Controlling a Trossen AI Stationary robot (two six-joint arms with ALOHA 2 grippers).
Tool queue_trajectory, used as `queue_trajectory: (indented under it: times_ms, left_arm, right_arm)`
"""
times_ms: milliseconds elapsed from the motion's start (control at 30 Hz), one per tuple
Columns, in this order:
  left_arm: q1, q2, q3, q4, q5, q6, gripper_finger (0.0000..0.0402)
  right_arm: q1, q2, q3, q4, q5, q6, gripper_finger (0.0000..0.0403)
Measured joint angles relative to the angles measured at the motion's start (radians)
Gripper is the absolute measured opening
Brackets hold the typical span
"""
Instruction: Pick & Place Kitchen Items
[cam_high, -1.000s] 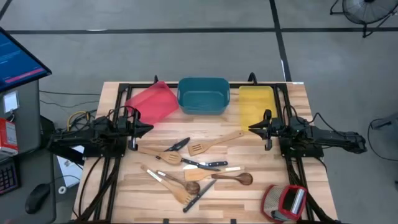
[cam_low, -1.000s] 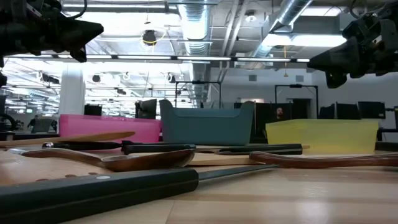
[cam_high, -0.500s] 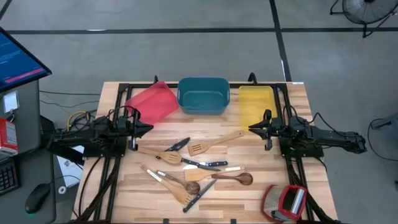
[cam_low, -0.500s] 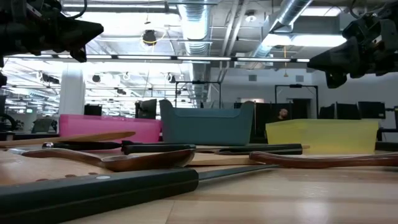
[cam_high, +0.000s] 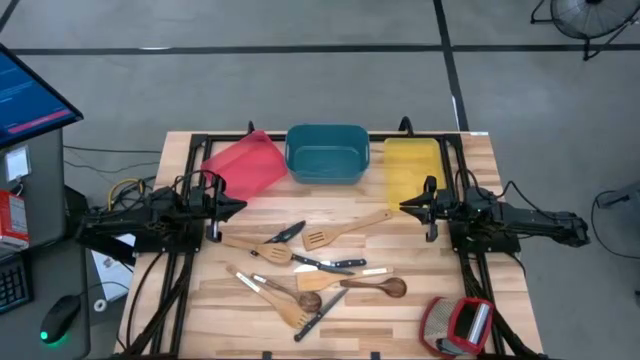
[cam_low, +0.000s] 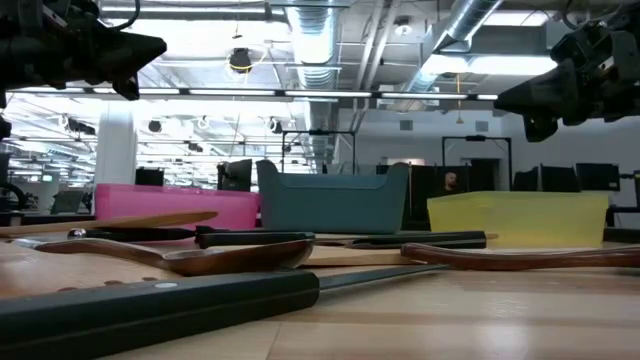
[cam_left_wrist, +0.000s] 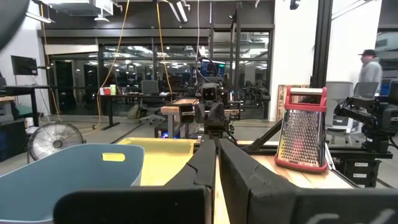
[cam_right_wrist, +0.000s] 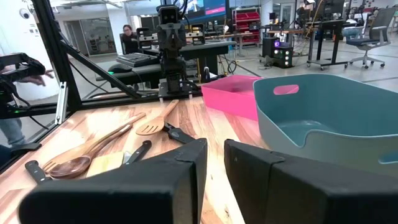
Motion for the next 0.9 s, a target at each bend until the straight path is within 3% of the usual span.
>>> queue_trajectory:
  times_ms: [900]
  left_arm:
    - [0.0, 0.0, 0.0, 0.0, 0.0, 0.0, 0.0003]
  right_arm:
    - [-0.012, 0.0, 0.0, 0.0, 0.001, 0.0, 0.0068]
